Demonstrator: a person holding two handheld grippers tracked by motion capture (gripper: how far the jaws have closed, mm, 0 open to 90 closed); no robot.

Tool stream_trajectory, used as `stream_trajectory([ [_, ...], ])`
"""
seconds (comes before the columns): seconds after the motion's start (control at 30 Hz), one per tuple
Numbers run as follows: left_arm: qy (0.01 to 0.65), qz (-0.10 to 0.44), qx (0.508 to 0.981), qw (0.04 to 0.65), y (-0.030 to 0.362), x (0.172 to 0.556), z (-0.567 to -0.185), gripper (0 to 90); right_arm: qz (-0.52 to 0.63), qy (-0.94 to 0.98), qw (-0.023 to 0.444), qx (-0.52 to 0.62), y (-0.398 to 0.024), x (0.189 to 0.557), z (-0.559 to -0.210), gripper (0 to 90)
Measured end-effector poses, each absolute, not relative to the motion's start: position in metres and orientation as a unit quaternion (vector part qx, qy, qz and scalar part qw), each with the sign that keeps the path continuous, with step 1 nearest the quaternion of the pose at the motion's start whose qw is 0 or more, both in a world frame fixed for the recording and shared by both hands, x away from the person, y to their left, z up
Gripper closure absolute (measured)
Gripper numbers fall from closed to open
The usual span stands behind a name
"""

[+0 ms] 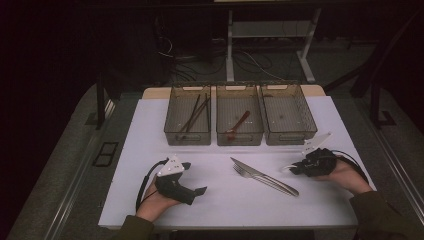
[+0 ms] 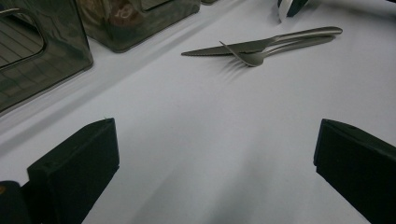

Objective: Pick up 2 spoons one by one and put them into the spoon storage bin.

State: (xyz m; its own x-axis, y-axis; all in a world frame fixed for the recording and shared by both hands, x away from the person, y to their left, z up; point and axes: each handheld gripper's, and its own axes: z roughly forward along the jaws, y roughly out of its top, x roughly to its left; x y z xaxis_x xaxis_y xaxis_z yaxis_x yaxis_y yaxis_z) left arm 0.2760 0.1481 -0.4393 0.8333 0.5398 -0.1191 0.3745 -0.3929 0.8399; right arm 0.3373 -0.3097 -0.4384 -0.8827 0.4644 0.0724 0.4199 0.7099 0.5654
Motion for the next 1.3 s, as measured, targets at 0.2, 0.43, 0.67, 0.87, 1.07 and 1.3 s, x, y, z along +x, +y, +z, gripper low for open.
stream_trajectory([
  [0.2,0.274,0.086,0.830,0.478,0.148,0.276,-0.439,0.0,0.294,0.924,0.037,0.241,-0.309,0.337,-0.438,79.3],
  [0.43,0.271,0.087,0.831,0.478,0.147,0.276,-0.439,0.0,0.288,0.925,0.042,0.246,-0.306,0.336,-0.436,79.5],
  [0.67,0.263,0.094,0.835,0.474,0.146,0.276,-0.442,0.0,0.299,0.917,0.048,0.260,-0.305,0.336,-0.430,79.5],
  [0.87,0.261,0.089,0.837,0.473,0.146,0.276,-0.445,0.0,0.309,0.909,0.053,0.274,-0.305,0.337,-0.423,79.6],
  [1.07,0.261,0.088,0.837,0.473,0.146,0.276,-0.444,0.0,0.319,0.901,0.064,0.286,-0.301,0.341,-0.411,79.6],
  [1.3,0.260,0.086,0.837,0.474,0.146,0.276,-0.444,0.0,0.332,0.894,0.073,0.293,-0.295,0.345,-0.399,79.6],
])
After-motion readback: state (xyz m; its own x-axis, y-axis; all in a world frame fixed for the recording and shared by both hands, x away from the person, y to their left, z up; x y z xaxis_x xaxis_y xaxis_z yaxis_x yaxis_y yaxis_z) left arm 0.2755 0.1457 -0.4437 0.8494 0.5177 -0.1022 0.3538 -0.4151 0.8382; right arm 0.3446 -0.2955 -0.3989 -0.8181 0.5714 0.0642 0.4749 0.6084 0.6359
